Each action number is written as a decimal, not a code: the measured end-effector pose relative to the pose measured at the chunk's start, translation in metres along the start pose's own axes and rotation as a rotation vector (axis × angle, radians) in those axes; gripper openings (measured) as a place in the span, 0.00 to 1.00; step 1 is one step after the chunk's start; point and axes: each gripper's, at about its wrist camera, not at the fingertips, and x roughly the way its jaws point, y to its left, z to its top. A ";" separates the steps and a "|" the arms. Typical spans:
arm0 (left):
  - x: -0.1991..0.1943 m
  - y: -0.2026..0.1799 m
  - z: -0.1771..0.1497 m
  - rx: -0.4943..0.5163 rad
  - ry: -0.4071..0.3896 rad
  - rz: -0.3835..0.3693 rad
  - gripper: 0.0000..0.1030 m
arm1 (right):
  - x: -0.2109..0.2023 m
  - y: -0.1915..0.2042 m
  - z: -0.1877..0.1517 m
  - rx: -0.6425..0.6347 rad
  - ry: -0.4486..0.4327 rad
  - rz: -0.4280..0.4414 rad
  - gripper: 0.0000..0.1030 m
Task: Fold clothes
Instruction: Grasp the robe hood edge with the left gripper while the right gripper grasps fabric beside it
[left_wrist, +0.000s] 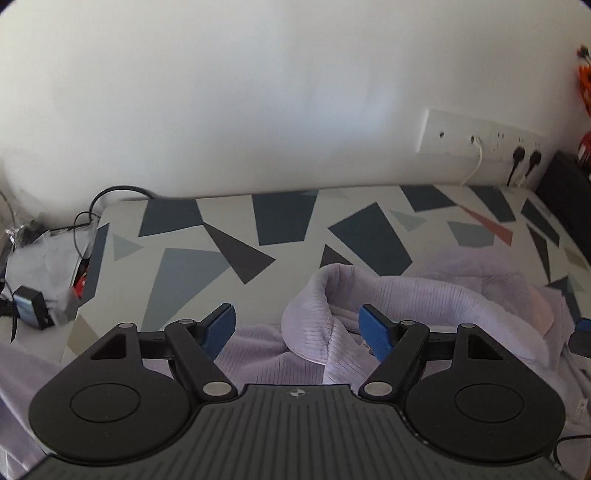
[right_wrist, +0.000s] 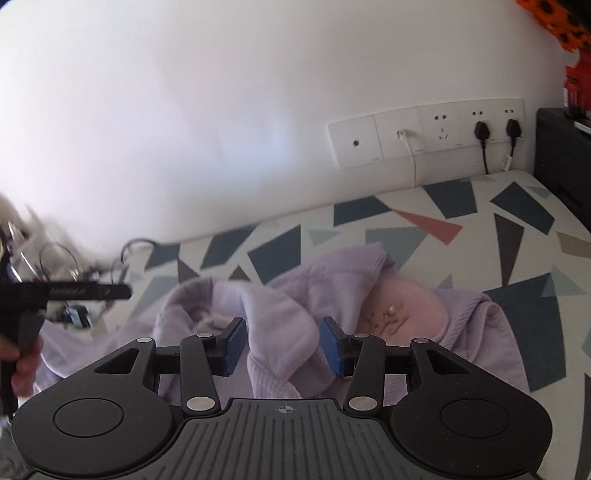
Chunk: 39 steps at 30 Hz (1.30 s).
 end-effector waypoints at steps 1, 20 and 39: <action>0.013 -0.005 0.003 0.022 0.018 -0.002 0.73 | 0.005 0.005 -0.003 -0.013 0.007 -0.010 0.41; 0.035 0.056 -0.004 -0.075 -0.039 -0.061 0.17 | 0.043 0.062 -0.010 -0.359 0.065 -0.155 0.61; -0.043 0.122 0.024 -0.357 -0.394 0.024 0.17 | 0.050 0.045 0.110 0.127 -0.239 -0.030 0.17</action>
